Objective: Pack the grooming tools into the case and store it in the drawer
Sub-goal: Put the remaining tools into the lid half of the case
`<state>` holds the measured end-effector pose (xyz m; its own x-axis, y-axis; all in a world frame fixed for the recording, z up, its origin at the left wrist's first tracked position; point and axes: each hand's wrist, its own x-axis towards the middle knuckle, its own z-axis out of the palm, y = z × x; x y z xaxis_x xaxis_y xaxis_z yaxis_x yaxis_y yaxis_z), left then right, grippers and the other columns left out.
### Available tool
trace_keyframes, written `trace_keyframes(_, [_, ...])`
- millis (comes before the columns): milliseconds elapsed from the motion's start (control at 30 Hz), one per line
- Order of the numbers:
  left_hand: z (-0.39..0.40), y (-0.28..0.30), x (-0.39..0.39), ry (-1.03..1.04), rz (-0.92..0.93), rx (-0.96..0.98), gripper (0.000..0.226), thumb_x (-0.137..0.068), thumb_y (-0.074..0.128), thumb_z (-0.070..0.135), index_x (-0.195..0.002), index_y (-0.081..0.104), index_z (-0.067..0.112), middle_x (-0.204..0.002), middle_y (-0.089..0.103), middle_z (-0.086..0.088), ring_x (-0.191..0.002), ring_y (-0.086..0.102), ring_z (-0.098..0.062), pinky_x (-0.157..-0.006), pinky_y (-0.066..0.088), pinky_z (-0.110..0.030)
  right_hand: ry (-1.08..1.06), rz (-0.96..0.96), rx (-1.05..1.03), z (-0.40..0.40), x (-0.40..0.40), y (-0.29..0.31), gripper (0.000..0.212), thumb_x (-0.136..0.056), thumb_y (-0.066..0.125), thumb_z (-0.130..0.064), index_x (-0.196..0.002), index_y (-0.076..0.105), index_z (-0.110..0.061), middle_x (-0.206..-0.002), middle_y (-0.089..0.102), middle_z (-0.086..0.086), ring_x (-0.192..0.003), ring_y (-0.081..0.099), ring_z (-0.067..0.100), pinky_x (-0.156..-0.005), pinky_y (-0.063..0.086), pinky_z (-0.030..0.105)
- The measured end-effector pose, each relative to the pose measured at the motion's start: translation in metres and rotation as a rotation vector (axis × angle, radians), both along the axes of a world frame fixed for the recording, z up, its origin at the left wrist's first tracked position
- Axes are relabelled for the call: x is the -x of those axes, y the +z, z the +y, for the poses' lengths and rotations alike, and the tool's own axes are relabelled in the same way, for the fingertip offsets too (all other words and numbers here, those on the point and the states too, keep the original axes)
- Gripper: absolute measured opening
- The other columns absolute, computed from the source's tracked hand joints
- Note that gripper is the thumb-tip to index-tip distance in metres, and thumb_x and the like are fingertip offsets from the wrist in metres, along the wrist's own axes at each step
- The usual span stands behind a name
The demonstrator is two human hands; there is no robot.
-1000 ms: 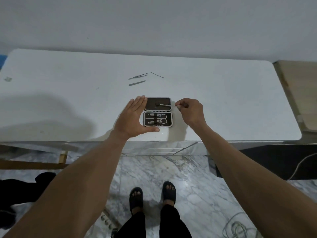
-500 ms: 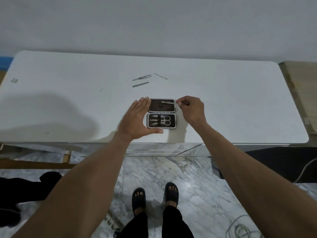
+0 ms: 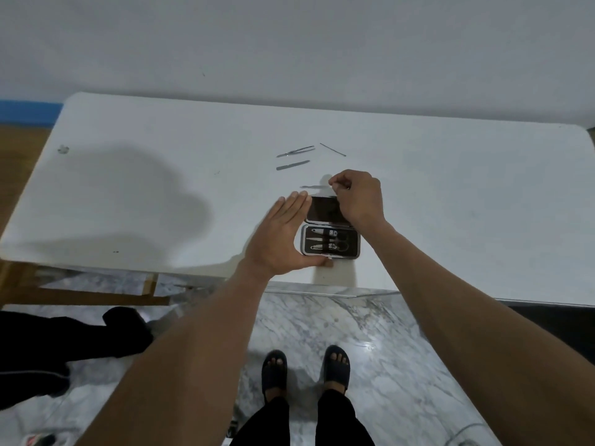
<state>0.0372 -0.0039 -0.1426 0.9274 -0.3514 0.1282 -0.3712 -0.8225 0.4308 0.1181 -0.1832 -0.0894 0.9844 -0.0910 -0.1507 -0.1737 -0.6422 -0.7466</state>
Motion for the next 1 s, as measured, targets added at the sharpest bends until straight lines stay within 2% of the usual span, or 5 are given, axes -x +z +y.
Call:
trace_keyframes(100, [0.000,-0.001,-0.001,-0.006,-0.007,-0.009,0.127,-0.072,0.056,0.090,-0.157,0.033,-0.001,-0.166,0.032,-0.014,-0.157,0.026,-0.024,-0.129,0.019,-0.046,0.043,-0.005,0.057,0.010,-0.006,-0.002,0.017,-0.090,0.059,-0.015,-0.094,0.074,-0.021,-0.096,0.074,-0.004,-0.090,0.067,0.014,-0.083,0.055,0.032])
trace_keyframes(400, [0.000,-0.002,-0.002,-0.001,-0.005,-0.010,0.129,-0.072,0.049,0.095,-0.158,0.033,0.000,-0.167,0.031,-0.012,-0.158,0.024,-0.022,-0.129,0.020,-0.046,0.109,-0.033,0.274,0.017,-0.018,-0.002,0.019,-0.087,0.059,-0.018,-0.094,0.074,-0.026,-0.098,0.073,-0.002,-0.094,0.065,0.021,-0.074,0.051,0.030])
trace_keyframes(800, [-0.001,-0.002,-0.001,0.005,-0.034,-0.006,0.130,-0.070,0.055,0.093,-0.158,0.033,0.000,-0.168,0.029,-0.012,-0.158,0.022,-0.021,-0.128,0.022,-0.046,0.173,-0.051,0.185,0.030,-0.053,-0.001,0.018,-0.087,0.064,-0.025,-0.102,0.074,-0.028,-0.104,0.072,-0.002,-0.099,0.063,0.019,-0.080,0.051,0.031])
trace_keyframes(1000, [-0.001,0.001,-0.002,0.004,0.002,-0.003,0.132,-0.068,0.058,0.092,-0.158,0.031,0.000,-0.169,0.027,-0.012,-0.159,0.019,-0.020,-0.129,0.021,-0.047,0.206,-0.057,0.185,0.034,-0.066,-0.007,0.017,-0.085,0.069,-0.030,-0.101,0.076,-0.030,-0.102,0.073,-0.001,-0.097,0.065,0.020,-0.077,0.052,0.031])
